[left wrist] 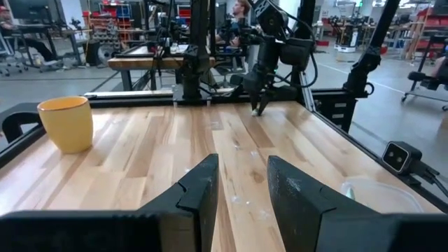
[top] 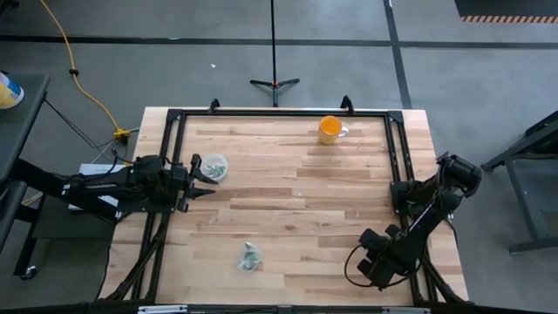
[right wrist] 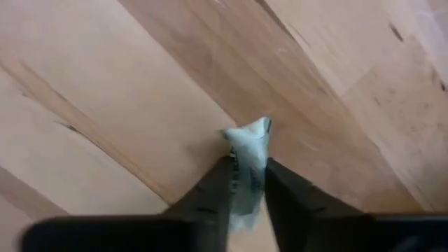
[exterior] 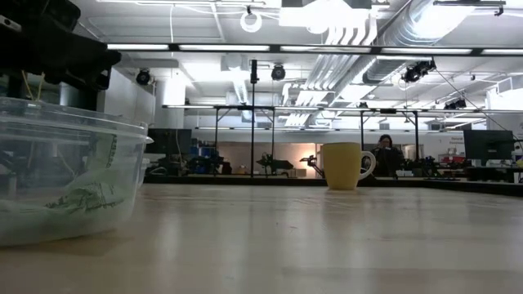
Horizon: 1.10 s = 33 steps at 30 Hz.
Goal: Pick and place items into bin
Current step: Put the stevia packet into the bottom transparent bin
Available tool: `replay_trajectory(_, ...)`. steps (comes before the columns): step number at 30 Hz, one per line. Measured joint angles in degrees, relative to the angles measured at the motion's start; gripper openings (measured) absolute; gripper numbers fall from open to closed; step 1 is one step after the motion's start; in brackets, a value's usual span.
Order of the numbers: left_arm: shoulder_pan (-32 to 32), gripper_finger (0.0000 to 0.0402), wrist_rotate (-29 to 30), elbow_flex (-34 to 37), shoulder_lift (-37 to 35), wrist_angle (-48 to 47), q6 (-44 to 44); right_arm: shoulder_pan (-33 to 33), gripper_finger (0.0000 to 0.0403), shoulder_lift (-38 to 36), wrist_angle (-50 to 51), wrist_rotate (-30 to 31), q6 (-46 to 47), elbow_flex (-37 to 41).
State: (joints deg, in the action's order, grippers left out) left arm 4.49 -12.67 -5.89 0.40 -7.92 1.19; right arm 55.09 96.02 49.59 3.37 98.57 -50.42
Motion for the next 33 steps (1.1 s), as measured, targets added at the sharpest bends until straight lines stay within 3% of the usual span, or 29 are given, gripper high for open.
replay_trajectory(3,0.0,0.0159,0.2,0.0,0.0,0.0,0.0,-0.1,0.0017,-0.3,-1.0,1.7,-1.2,0.0)
replay_trajectory(7,0.0,0.0159,0.3,0.0,0.0,-0.5,0.0,-2.5,0.0016,-0.3,-10.4,14.1,-8.3,0.1)
replay_trajectory(11,0.0,0.0159,1.6,0.0,0.0,-2.1,-0.1,-8.5,0.0003,0.0,-31.1,28.7,-27.6,0.0)
replay_trajectory(13,0.0,0.0159,1.7,0.0,0.0,-2.7,-0.2,-12.6,0.0006,1.0,-45.0,30.5,-40.7,0.0)
replay_trajectory(17,0.0,0.0159,1.7,0.0,0.0,-2.6,-1.0,-20.7,0.0003,5.7,-69.7,24.6,-64.3,-0.5)
replay_trajectory(20,0.0,0.0159,1.7,0.0,0.0,-2.7,-1.7,-25.6,0.0002,10.0,-76.0,18.1,-73.9,-4.4)
replay_trajectory(26,0.0,0.0159,1.8,0.0,0.0,-2.6,-1.7,-30.9,0.0001,21.5,-73.5,5.6,-86.4,-21.6)
replay_trajectory(33,0.0,0.0159,1.8,0.0,0.0,-2.8,-3.0,-32.5,0.0001,30.5,-58.9,-1.5,-90.2,-38.2)
